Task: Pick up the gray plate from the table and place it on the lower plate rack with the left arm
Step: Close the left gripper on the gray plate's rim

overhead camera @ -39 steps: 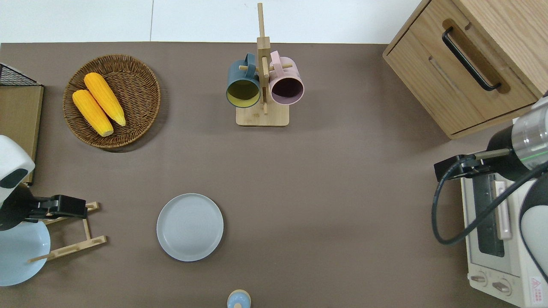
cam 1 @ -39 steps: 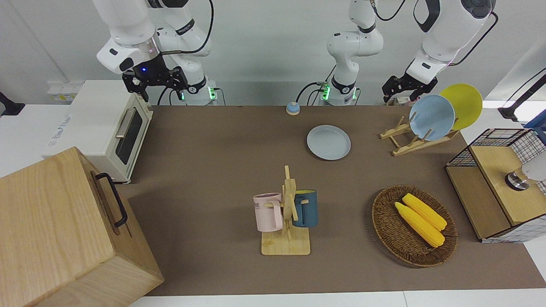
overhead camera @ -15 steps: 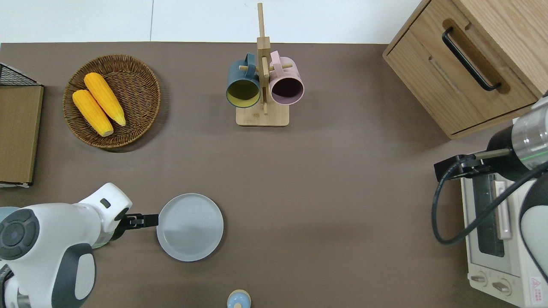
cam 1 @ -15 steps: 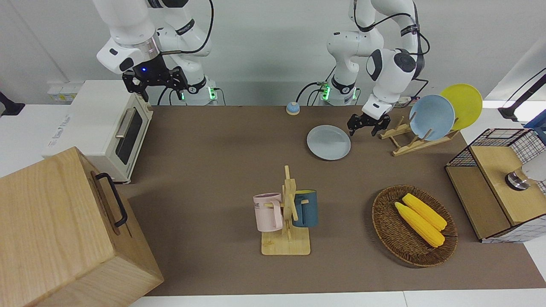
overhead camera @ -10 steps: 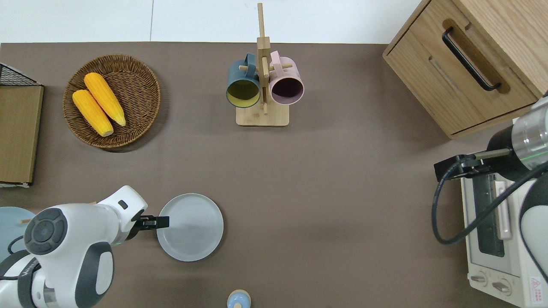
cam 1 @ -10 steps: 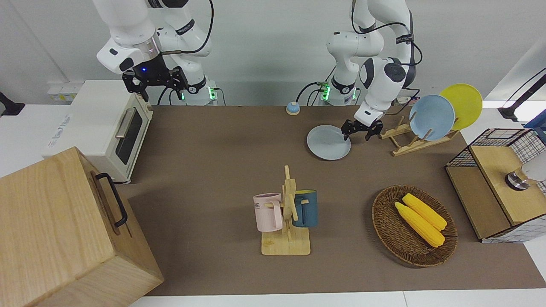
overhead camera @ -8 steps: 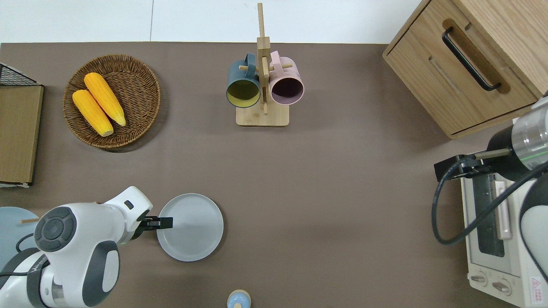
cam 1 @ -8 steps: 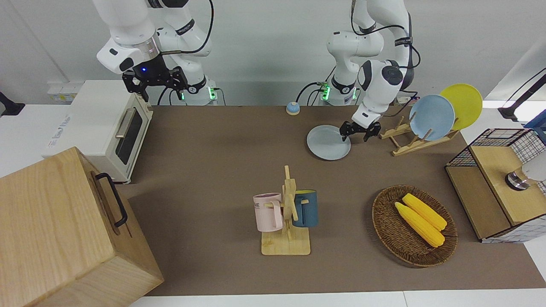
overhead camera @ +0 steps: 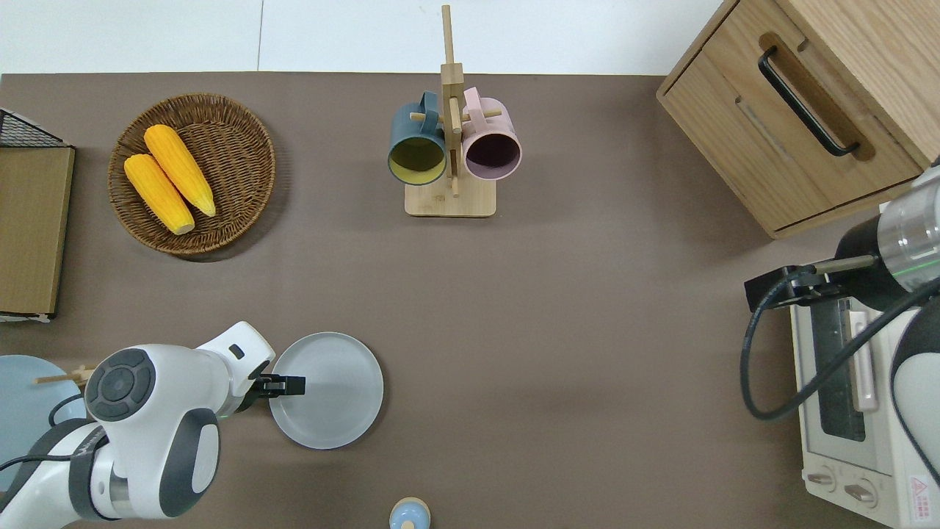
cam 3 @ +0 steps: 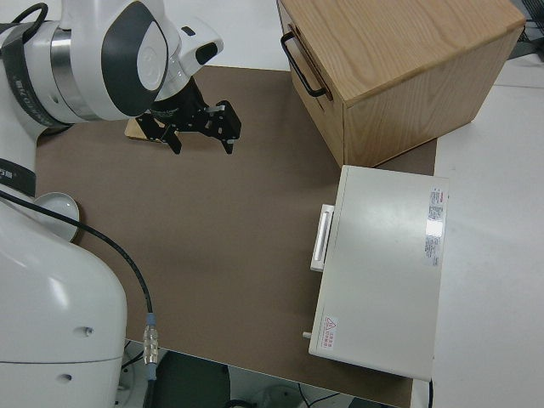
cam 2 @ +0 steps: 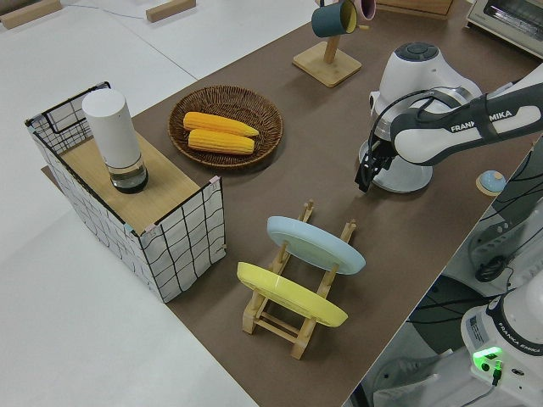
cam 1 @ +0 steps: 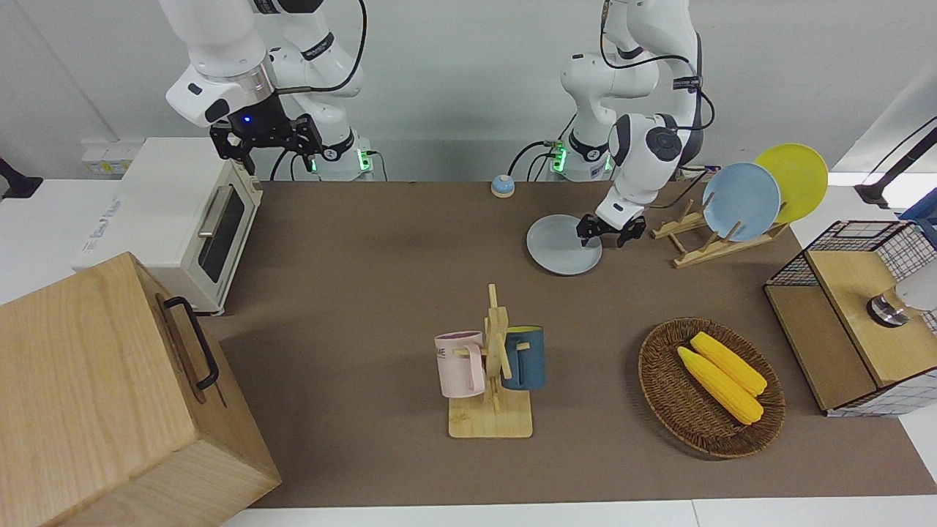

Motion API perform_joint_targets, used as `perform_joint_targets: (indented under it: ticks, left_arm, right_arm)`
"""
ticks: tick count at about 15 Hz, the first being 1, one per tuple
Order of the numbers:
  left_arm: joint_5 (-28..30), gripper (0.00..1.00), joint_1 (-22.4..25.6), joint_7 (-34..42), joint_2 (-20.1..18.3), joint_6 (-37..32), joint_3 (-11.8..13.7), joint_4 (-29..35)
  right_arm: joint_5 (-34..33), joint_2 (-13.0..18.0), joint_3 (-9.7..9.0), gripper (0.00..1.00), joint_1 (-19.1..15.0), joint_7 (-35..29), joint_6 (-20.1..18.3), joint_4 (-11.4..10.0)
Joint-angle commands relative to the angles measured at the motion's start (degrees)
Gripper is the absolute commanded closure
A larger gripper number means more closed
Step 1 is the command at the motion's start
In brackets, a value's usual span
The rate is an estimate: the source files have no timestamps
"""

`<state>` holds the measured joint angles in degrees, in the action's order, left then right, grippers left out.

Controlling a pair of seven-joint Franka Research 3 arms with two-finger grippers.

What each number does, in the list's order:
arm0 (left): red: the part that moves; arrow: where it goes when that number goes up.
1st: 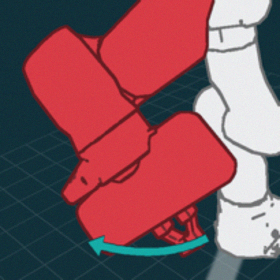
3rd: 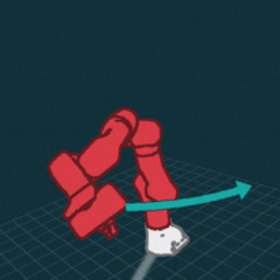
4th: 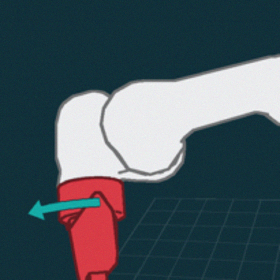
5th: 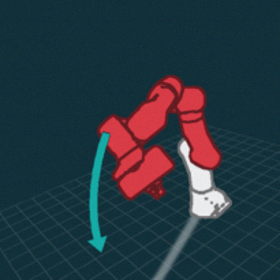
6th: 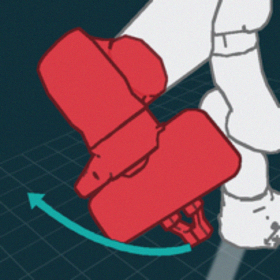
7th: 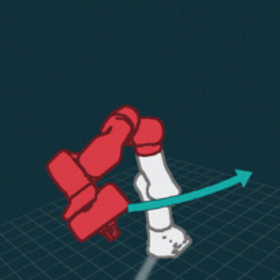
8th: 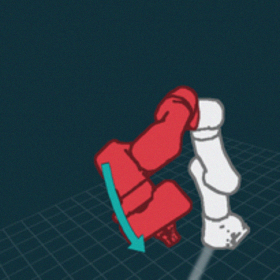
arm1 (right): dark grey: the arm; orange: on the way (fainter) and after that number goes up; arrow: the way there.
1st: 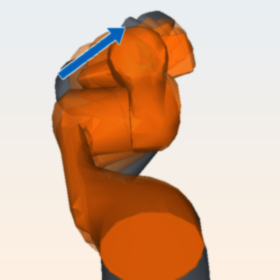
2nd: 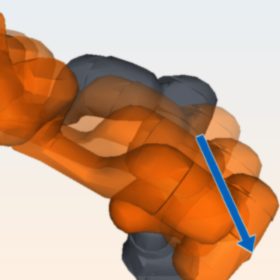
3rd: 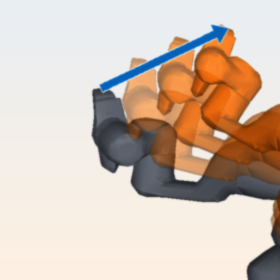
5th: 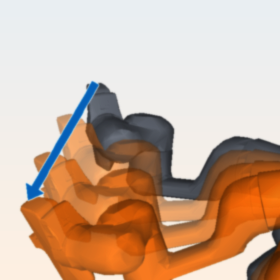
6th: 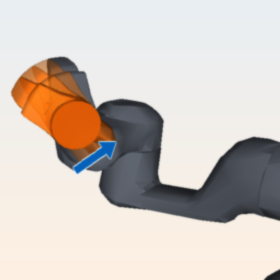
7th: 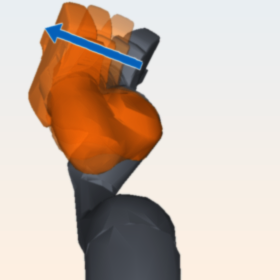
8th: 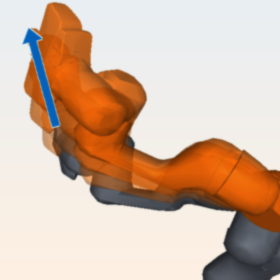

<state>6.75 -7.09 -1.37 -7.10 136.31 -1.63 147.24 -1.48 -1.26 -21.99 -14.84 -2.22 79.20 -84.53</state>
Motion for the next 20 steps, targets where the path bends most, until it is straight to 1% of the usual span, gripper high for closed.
perform_joint_targets:
  ticks: [1,3,5,6,7,9,11,17,19,20]
  left_arm:
    - [0.63,0.08,-0.91,-0.48,0.86,1.41,0.22,0.76]
    - [0.63,0.26,-0.91,-0.57,0.95,1.59,0.31,0.76]
    - [0.63,0.57,-0.91,-0.65,0.95,1.59,0.31,0.76]
    - [0.63,0.71,-0.82,-0.57,0.95,1.59,0.31,0.76]
    - [0.63,0.82,-0.82,-0.65,0.95,1.59,0.31,0.76]
    - [0.55,0.96,-0.73,-0.57,0.95,1.59,0.31,0.68]
    - [0.55,1.00,-0.73,-0.57,0.95,1.59,0.31,0.59]
    - [0.55,1.00,-0.56,-0.22,0.78,0.63,0.40,-0.11]
    - [0.55,1.00,-0.20,0.05,0.08,-0.25,0.66,-1.34]
    - [0.55,1.00,-0.20,-0.04,-0.10,-2.00,0.92,-2.74]
  right_arm:
    - [-0.37,0.12,-1.21,0.017,-1.34,-0.68,-0.62,0.42]
    - [-0.37,0.12,-1.21,0.017,-1.34,-0.68,-0.62,0.42]
    - [-0.37,0.12,-1.21,0.017,-1.34,-0.68,-0.62,0.42]
    - [-0.37,0.12,-1.13,0.017,-1.34,-0.68,-0.62,0.42]
    - [-0.37,0.12,-1.13,0.017,-1.34,-0.68,-0.62,0.33]
    - [-0.37,0.12,-1.21,0.017,-1.34,-0.68,-0.62,0.42]
    - [-0.37,0.12,-1.21,0.017,-1.34,-0.68,-0.62,0.42]
    - [-0.28,0.12,-1.21,0.017,-1.34,-0.68,-0.71,0.42]
    - [-0.37,0.12,-1.13,0.017,-1.34,-0.68,-0.62,0.42]
    - [-0.37,0.12,-1.21,0.017,-1.34,-0.68,-0.62,0.42]
